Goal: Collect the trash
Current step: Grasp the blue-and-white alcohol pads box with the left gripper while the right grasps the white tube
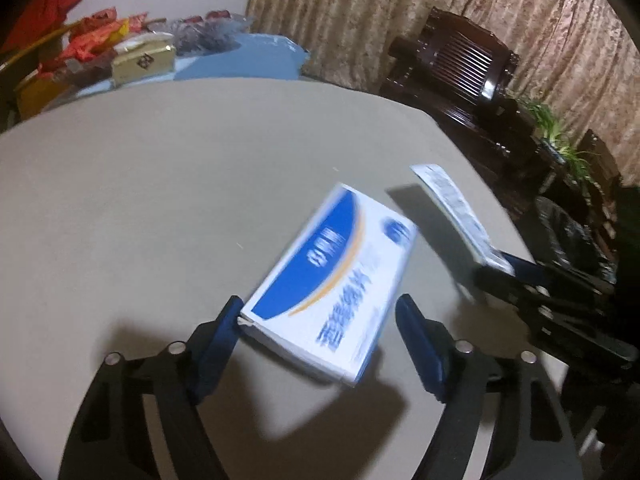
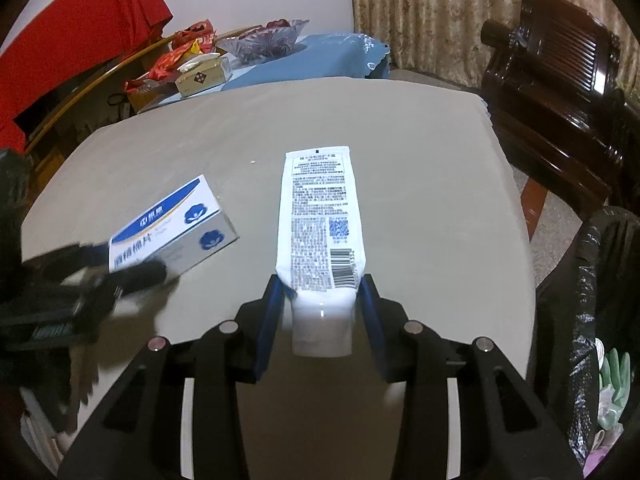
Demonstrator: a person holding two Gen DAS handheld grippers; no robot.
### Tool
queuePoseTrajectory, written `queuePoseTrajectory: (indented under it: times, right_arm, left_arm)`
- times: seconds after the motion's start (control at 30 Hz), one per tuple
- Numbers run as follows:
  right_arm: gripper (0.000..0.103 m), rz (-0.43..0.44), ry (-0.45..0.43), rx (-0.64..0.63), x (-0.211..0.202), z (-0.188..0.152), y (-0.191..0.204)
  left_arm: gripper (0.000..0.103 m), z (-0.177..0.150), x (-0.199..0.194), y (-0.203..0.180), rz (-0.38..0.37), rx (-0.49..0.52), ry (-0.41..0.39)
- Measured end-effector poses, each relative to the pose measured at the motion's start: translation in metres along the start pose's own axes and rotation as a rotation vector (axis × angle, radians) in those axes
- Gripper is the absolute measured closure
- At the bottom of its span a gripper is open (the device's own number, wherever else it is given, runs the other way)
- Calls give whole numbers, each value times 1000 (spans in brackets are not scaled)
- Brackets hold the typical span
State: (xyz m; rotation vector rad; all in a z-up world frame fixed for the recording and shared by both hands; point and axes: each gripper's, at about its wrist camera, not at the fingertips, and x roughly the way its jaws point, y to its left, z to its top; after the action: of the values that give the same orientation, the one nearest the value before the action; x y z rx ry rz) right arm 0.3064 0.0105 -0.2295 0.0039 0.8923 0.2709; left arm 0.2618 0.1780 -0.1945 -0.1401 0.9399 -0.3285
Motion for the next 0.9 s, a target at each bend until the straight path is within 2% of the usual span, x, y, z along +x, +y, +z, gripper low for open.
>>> queuePoseTrajectory:
  times: [0.07,0.13,0.23,0.3,0.37,0.43,0.5,0.6,0.7,0.8,0.9]
  right_arm:
    - [65,0,1,3,0,0,-1]
    - [65,0,0,5,-2,-1,-2]
    - [65,-1,-4,4,-5,-1,-4]
    - [65,-3,-9,8,-7,0,-5]
    - [65,-4,-14,13,-9,0,-6]
    - [65,-5,-17,15,-10,1,-7]
    - [65,-4,-20,16,-12,1,-8]
    - [65,-2,-18,21,-12,1,-9]
    - [65,3,-7,26,-9,0,-9]
    - [65,9,2,36,-5,0,-8]
    - [63,24,34,41,3,-3,-8]
  left_arm:
    - [19,-3,-5,-5,-32,-23,2]
    - [12,0,-8,-7,-23,-25,-9]
    - [12,10,-1,-8,35,3,-13]
    - [12,14,6,-7,43,10,-6]
    - [15,17,14,-9,48,29,7]
    - [29,15,20,-11,42,52,22]
    - [41,11,18,-14,48,74,4]
    - [43,4,11,-16,69,52,-14]
    - [44,-6,-2,-19,145,-6,-40]
    - [44,-16,-7,-28,201,-19,-53]
    - [42,-18,-3,-26,191,-55,-34]
